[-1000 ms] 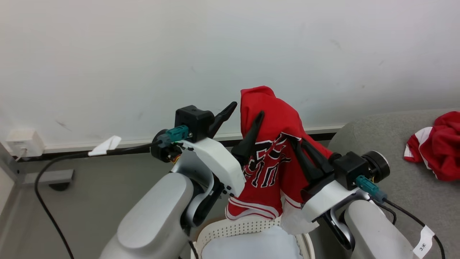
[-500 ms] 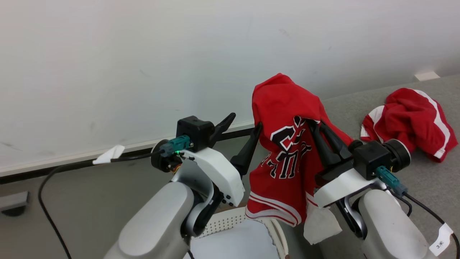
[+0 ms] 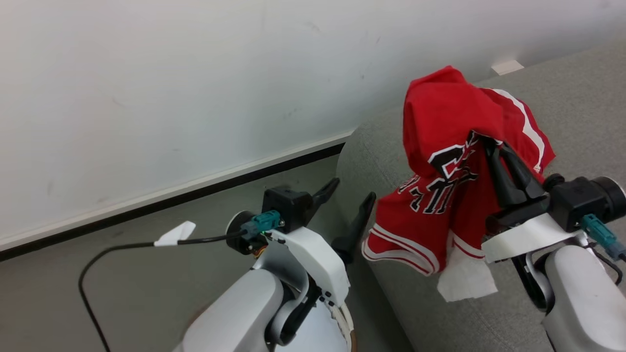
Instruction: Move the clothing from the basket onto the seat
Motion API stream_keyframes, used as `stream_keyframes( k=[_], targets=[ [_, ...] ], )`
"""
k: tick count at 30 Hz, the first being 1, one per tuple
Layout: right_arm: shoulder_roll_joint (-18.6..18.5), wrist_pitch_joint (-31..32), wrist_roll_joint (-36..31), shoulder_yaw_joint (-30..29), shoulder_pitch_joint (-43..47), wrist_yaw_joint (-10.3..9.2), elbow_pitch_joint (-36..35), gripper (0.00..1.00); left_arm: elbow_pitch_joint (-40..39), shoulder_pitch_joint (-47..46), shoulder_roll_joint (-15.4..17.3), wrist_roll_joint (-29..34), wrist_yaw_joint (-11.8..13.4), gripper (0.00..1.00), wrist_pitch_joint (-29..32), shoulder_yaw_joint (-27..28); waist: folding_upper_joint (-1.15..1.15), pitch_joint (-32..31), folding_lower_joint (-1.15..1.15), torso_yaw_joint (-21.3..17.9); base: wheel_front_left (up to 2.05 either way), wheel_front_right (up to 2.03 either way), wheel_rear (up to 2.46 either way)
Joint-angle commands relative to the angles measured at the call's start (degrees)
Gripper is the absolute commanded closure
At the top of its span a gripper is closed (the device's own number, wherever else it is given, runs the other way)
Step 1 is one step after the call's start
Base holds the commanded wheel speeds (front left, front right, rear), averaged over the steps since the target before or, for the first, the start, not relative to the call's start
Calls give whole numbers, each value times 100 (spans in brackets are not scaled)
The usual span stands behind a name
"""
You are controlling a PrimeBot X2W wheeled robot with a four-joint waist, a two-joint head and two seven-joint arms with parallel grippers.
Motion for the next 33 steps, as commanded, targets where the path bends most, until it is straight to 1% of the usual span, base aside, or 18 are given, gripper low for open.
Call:
stream_keyframes(
  k=[1,4,9,13,16,18,20,22,25,27,30,31,32,33],
  targets=[
    [-75,0,63,-74,71,-13,-39,100,17,80,-16,77,-35,0,-66,-31,0,92,0,-63,0,0,0],
    [-304,0,133,-228,-39,-13,-43,100,36,42,-94,137,-69,0,-200,-148,0,242,0,-1,0,0,0],
    [-746,0,392,-551,-553,-13,99,100,119,-47,-212,246,-187,0,-385,-393,0,684,0,363,0,0,0],
    [-1344,-1,644,-954,-1221,-13,448,100,189,-184,-320,255,-372,0,-580,-626,0,1121,0,862,0,0,0],
    [-1745,57,760,-1317,-1841,-13,797,100,256,-315,-349,293,-432,0,-684,-711,0,1482,0,1179,0,0,0],
    [-1991,81,739,-1551,-2270,-13,1101,100,297,-401,-367,317,-483,0,-768,-756,0,1688,0,1364,0,0,0],
    [-2109,101,768,-1946,-2651,-13,1458,100,326,-485,-378,329,-532,0,-856,-803,0,1866,0,1550,0,0,0],
    [-2361,99,568,-2337,-2978,-14,1881,100,334,-582,-386,330,-563,0,-947,-834,0,2033,0,1753,0,0,0],
    [-2502,59,126,-2875,-3139,-13,2527,100,362,-635,-399,273,-590,0,-1083,-871,0,2196,0,1996,0,0,0],
    [-2601,40,-224,-3258,-3081,-13,2901,100,399,-640,-404,234,-595,0,-1158,-886,0,2275,0,2118,0,0,0],
    [-2633,8,-669,-4026,-2806,-13,3449,100,478,-579,-412,183,-579,0,-1217,-892,0,2358,0,2222,0,0,0],
    [-2600,-3,-783,-4413,-2744,-13,3610,95,517,-533,-411,135,-590,0,-1220,-882,0,2373,0,2236,0,0,0],
    [-2542,-4,-914,-4763,-2659,-13,3735,63,541,-492,-412,77,-614,0,-1231,-872,0,2384,0,2242,0,0,0],
    [-2455,-5,-1053,-5030,-2552,-13,3798,9,573,-484,-410,50,-610,0,-1247,-866,0,2392,0,2243,0,0,0]
  ],
)
